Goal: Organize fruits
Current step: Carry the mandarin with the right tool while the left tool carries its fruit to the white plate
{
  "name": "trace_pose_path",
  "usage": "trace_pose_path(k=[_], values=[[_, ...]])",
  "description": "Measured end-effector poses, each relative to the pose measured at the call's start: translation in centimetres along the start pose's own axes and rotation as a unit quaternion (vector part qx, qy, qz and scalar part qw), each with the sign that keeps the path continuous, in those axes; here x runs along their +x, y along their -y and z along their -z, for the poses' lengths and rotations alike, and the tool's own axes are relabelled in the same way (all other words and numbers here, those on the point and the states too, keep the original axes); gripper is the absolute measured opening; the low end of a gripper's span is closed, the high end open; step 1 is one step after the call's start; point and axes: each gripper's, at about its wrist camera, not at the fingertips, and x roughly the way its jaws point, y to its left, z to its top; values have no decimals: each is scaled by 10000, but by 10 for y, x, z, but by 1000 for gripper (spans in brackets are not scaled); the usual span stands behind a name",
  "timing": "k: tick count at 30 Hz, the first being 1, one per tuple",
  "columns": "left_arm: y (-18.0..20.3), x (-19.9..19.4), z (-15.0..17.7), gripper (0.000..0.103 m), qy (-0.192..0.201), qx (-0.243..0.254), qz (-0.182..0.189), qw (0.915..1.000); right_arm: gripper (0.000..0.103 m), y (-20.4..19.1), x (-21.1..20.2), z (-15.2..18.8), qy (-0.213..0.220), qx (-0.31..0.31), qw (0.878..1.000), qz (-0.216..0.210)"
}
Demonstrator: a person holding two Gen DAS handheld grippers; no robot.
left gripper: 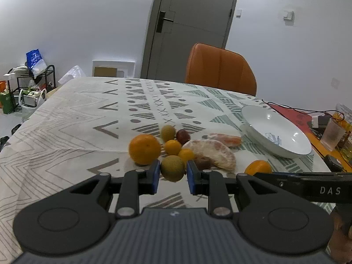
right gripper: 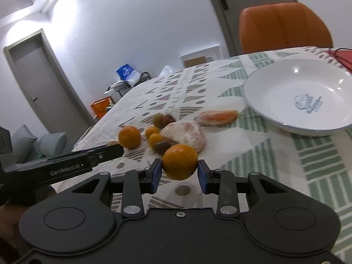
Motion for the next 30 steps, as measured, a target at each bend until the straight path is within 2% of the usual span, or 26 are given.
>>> trace_pose_path(k=[13,30], values=[[35,0,-6,25,85,195,47,9998,33,25,-29,-3,361,131,9991,164],[85,11,-18,25,181,414,357,9983,33,65,-58,-9,772,345,9956,407]])
